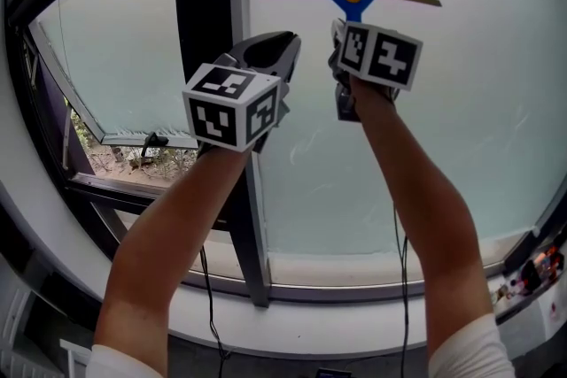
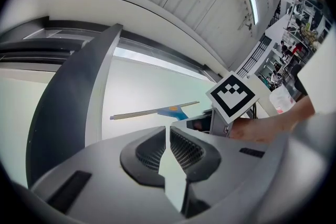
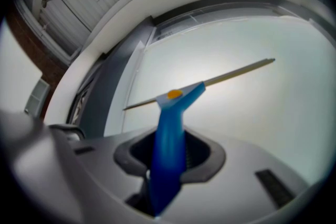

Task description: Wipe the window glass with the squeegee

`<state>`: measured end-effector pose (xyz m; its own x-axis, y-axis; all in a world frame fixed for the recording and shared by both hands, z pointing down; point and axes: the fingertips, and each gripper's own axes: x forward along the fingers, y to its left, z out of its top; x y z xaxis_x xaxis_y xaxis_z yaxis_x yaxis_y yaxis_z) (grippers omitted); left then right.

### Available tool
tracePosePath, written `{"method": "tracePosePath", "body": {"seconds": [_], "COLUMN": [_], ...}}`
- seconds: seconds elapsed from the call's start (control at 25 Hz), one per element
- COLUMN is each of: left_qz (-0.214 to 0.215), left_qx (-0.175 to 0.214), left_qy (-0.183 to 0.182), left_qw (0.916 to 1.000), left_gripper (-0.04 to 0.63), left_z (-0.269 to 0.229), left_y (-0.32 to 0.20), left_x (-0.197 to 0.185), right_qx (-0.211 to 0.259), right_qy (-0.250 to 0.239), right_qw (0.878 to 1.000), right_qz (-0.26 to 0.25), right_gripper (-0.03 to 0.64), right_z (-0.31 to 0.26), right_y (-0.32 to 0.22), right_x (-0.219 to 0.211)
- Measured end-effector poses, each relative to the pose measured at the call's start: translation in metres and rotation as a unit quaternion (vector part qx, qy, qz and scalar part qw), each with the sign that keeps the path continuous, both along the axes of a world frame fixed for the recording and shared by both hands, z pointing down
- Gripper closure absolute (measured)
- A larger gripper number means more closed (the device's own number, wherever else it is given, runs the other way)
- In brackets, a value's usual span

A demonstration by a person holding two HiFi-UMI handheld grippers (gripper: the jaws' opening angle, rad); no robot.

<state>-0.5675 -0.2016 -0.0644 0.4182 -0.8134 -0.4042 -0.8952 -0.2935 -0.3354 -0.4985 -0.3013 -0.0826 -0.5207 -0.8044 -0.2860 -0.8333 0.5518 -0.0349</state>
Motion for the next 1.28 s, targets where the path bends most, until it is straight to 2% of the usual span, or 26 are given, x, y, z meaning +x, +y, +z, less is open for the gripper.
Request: {"method": "tracePosePath", "body": {"seconds": [0.44, 0.8, 1.0, 1.16, 1.28], "left_qz": [-0.016, -0.026, -0.022, -0.025, -0.025], "left_qx": [0.012, 0.025, 0.029, 0.028, 0.030], "left_qy": [-0.009, 0.002, 0.004, 0.001, -0.002], "left_qw": [0.9998, 0.9993, 0.9993, 0.9993, 0.9992], "left_gripper": [0.548, 0.548, 0.548, 0.548, 0.548], "left_z": [-0.025, -0.052, -0.058, -0.060, -0.064], "left_y": [-0.006, -0.007, -0.009, -0.011, -0.012], "left_x": [-0.006, -0.013, -0.010, -0.008, -0.007], "right_qx": [0.028, 0.047, 0.064, 0.043, 0.044], "right_qy": [0.014, 0.021, 0.002, -0.014, -0.028], "right_qw": [0.999, 0.999, 0.998, 0.999, 0.998], "right_qz": [0.004, -0.005, -0.025, -0.022, -0.029], "right_gripper": [0.494, 0.494, 0.494, 0.494, 0.494], "right_z": [-0.045, -0.071, -0.087, -0.091, -0.103], "right_y": [-0.009, -0.005, -0.005, -0.012, -0.014], "right_x": [-0.019, -0.028, -0.027, -0.018, -0.015]}}
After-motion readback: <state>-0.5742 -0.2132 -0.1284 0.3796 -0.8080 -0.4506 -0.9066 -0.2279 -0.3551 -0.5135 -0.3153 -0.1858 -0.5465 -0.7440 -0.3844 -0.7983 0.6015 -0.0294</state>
